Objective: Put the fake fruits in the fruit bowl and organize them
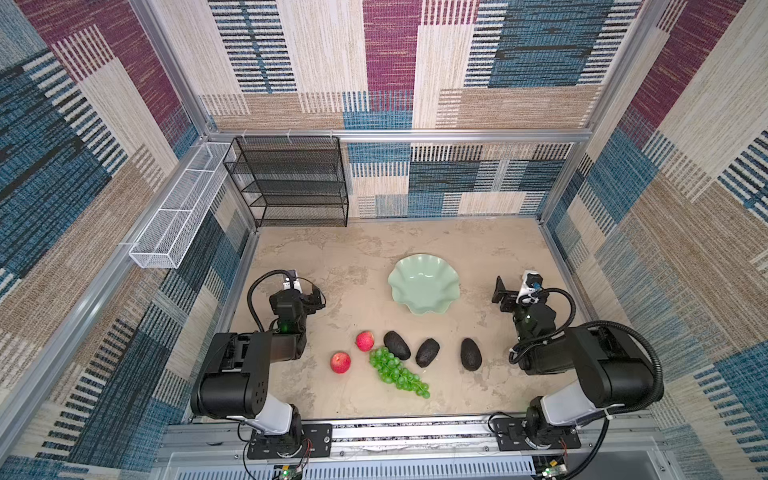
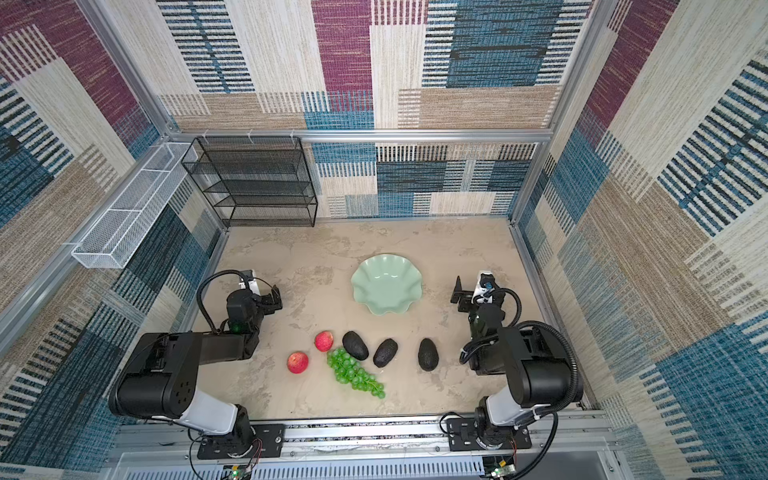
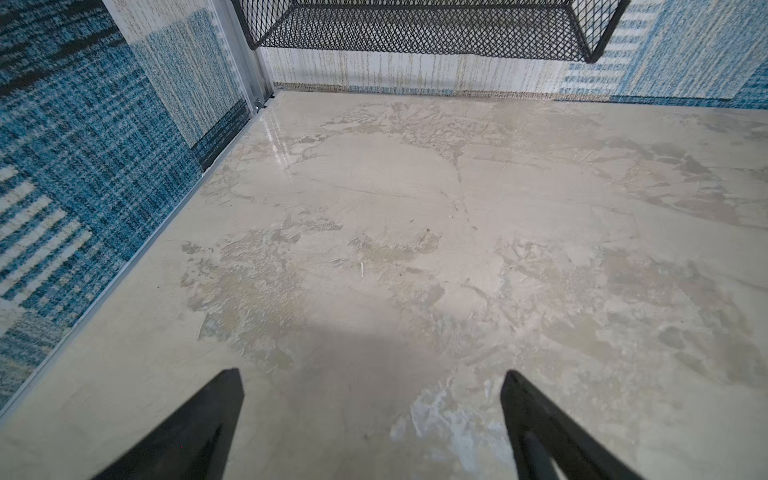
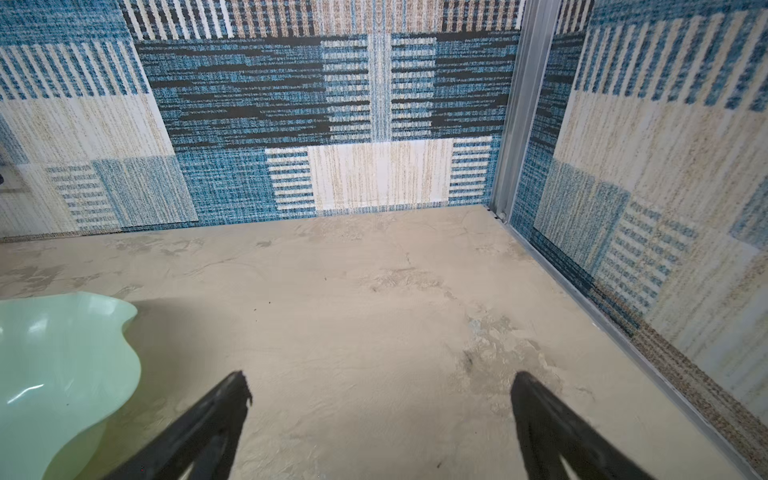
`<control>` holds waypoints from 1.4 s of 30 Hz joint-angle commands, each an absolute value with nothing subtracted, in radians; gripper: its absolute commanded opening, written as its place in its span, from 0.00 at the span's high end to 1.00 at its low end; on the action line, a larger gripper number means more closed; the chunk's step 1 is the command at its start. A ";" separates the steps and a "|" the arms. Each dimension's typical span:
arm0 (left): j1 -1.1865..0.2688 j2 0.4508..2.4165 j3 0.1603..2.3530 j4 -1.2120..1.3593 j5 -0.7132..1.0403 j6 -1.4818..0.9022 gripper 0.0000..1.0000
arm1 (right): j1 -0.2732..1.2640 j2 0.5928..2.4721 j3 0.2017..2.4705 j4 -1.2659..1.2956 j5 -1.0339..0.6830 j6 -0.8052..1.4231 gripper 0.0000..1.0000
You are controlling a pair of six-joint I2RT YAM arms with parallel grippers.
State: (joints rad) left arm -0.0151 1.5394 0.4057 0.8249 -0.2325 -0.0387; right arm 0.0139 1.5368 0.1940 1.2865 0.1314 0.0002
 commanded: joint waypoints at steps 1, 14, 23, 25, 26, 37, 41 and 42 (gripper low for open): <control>-0.014 1.538 0.407 0.854 -0.239 -0.028 0.01 | 0.015 1.536 0.196 1.312 0.133 0.006 0.00; -0.011 1.538 0.408 0.849 -0.230 -0.029 0.01 | 0.015 1.536 0.197 1.311 0.132 0.007 0.00; 0.003 1.536 0.411 0.840 -0.203 -0.035 0.01 | 0.022 1.513 0.169 1.356 0.181 0.012 0.00; 0.003 1.535 0.405 0.851 -0.201 -0.035 0.05 | 0.029 1.500 0.167 1.339 0.189 0.009 0.00; 0.002 1.530 0.404 0.855 -0.209 -0.038 0.05 | 0.031 1.510 0.170 1.350 0.191 0.005 0.00; -0.017 1.142 0.644 0.182 -0.326 -0.418 0.07 | 0.035 1.252 0.608 0.532 0.097 0.264 0.00; -0.014 1.059 0.727 0.002 -0.228 -0.564 0.09 | 0.045 1.254 0.645 0.393 -0.257 0.312 0.00; -0.014 1.045 0.753 -0.047 -0.212 -0.551 0.10 | 0.061 1.240 0.654 0.311 -0.231 0.334 0.00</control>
